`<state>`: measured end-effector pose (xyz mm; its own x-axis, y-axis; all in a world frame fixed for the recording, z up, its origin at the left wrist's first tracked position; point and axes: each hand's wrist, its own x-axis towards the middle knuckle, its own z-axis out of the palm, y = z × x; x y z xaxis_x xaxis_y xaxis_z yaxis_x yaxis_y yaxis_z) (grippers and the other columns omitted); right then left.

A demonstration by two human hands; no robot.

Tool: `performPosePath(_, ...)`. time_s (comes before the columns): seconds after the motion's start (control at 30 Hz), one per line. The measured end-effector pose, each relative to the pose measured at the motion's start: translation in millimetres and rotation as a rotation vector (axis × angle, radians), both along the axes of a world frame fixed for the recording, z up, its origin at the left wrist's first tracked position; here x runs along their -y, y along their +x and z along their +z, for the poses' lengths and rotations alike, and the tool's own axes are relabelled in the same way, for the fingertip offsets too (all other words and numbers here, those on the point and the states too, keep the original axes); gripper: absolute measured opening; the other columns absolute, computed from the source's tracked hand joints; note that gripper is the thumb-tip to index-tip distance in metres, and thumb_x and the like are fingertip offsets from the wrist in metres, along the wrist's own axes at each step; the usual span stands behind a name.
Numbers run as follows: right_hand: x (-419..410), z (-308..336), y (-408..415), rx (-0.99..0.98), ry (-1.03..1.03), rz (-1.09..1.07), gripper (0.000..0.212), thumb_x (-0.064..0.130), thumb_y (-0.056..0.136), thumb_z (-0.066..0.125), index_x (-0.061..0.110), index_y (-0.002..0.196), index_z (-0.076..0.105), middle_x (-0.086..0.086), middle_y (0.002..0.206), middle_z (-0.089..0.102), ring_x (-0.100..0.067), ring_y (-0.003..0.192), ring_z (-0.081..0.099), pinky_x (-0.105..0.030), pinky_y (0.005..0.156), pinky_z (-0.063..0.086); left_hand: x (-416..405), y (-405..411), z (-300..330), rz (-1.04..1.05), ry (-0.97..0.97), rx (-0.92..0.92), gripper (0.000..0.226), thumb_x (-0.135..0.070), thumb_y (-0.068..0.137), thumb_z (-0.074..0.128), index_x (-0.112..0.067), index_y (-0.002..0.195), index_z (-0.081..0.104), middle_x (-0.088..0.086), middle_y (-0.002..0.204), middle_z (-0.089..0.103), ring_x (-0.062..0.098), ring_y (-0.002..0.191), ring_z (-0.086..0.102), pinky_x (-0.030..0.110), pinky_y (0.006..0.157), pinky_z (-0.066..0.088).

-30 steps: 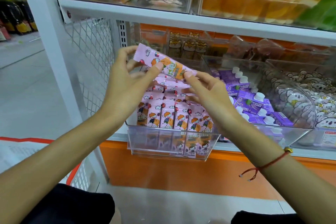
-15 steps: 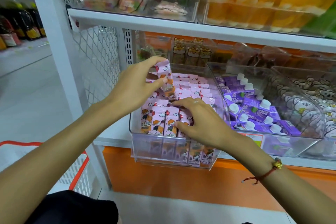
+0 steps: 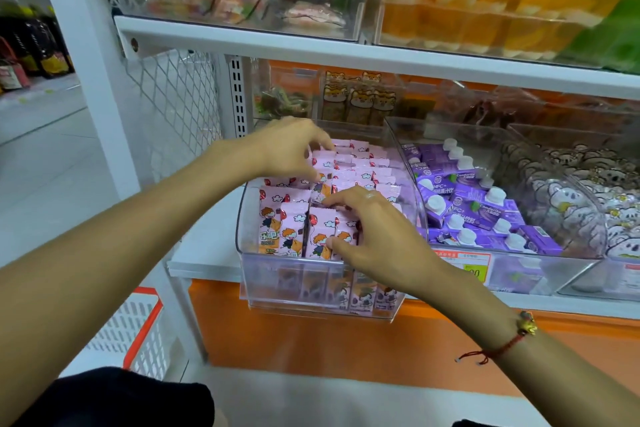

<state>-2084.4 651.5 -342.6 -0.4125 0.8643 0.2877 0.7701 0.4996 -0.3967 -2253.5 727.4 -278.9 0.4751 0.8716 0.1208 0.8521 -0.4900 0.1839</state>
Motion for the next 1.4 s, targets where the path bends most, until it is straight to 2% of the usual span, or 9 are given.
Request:
performPosePath(0.2, -2, -2, 0, 0.002, 0.013, -0.036, 0.050, 0.029, 0.087, 0.062, 0.025, 0.134, 0.047, 0.002, 0.130, 0.052, -0.017, 0.121, 0.046, -0.036, 0.096, 0.043, -10, -3, -17, -0.083, 0.128, -0.186, 0.024, -0.047, 0.085, 0.065, -0.038, 0.107, 0.071, -0.024, 0.071, 0.060, 0.000, 0.063, 0.049, 0.021, 0.049, 0.028)
performPosePath(0.33, -2, -1, -2, 0.064, 0.029, -0.047, 0.050, 0.030, 0.089, 0.059, 0.025, 0.137, 0.044, 0.002, 0.130, 0.052, -0.017, 0.120, 0.044, -0.029, 0.092, 0.039, -13, -4, -22, -0.101, 0.016, -0.287, 0.033, -0.046, 0.097, 0.044, -0.029, 0.106, 0.071, -0.005, 0.089, 0.070, 0.018, 0.076, 0.057, 0.025, 0.053, 0.033)
performPosePath(0.47, 6, 5, -1, 0.155, 0.151, -0.058, 0.047, 0.029, 0.091, 0.054, 0.023, 0.136, 0.044, 0.002, 0.131, 0.049, -0.019, 0.121, 0.041, -0.033, 0.096, 0.035, 2, -5, -20, -0.072, 0.149, -0.069, 0.030, -0.046, 0.098, 0.044, -0.031, 0.109, 0.068, -0.011, 0.110, 0.067, 0.008, 0.085, 0.052, 0.031, 0.071, 0.044)
performPosePath(0.53, 12, 8, 1, 0.175, 0.207, -0.050, 0.039, 0.027, 0.092, 0.052, 0.024, 0.131, 0.048, 0.003, 0.128, 0.050, -0.018, 0.118, 0.041, -0.030, 0.090, 0.034, 11, -6, -19, -0.093, 0.195, 0.003, 0.027, -0.046, 0.096, 0.048, -0.034, 0.109, 0.068, -0.018, 0.103, 0.062, 0.004, 0.086, 0.052, 0.027, 0.066, 0.039)
performPosePath(0.63, 20, 6, 0, 0.210, 0.182, -0.022, 0.033, 0.028, 0.096, 0.045, 0.025, 0.129, 0.050, 0.003, 0.129, 0.050, -0.017, 0.117, 0.041, -0.028, 0.088, 0.030, 20, -8, -18, -0.090, 0.158, -0.105, 0.025, -0.051, 0.092, 0.052, -0.040, 0.109, 0.067, -0.018, 0.100, 0.059, 0.007, 0.093, 0.054, 0.024, 0.060, 0.032)
performPosePath(0.77, 23, 3, 1, 0.285, 0.137, -0.002, 0.038, 0.031, 0.101, 0.034, 0.025, 0.137, 0.043, 0.003, 0.132, 0.049, -0.016, 0.121, 0.038, -0.028, 0.097, 0.028, 25, -3, -19, -0.064, 0.049, -0.143, 0.025, -0.043, 0.092, 0.057, -0.032, 0.111, 0.068, -0.011, 0.102, 0.060, 0.010, 0.092, 0.052, 0.036, 0.084, 0.040)
performPosePath(0.93, 23, 4, 3, 0.250, 0.111, -0.001, 0.038, 0.031, 0.100, 0.036, 0.026, 0.137, 0.045, 0.005, 0.134, 0.049, -0.014, 0.124, 0.037, -0.028, 0.099, 0.029, 30, -1, -29, 0.027, 0.176, 0.095, 0.016, -0.031, 0.094, 0.058, -0.023, 0.098, 0.071, -0.007, 0.100, 0.064, 0.011, 0.091, 0.058, 0.027, 0.079, 0.040)
performPosePath(1.23, 23, 2, 5, 0.205, 0.128, 0.021, 0.040, 0.031, 0.100, 0.038, 0.025, 0.139, 0.044, 0.004, 0.136, 0.048, -0.014, 0.125, 0.037, -0.026, 0.100, 0.028, 59, 6, -18, 0.201, 0.444, 1.004, 0.007, -0.026, 0.099, 0.049, -0.025, 0.099, 0.056, -0.023, 0.092, 0.058, -0.007, 0.086, 0.057, 0.008, 0.073, 0.045)
performPosePath(1.4, 30, 14, 4, -0.308, 0.078, -0.079, 0.052, 0.049, 0.089, 0.056, 0.027, 0.133, 0.040, 0.011, 0.131, 0.047, -0.002, 0.119, 0.040, -0.018, 0.089, 0.034, 87, 10, -16, 0.127, 0.532, 1.211, 0.014, -0.024, 0.098, 0.052, -0.036, 0.090, 0.053, -0.026, 0.086, 0.060, -0.008, 0.085, 0.057, 0.014, 0.069, 0.045)
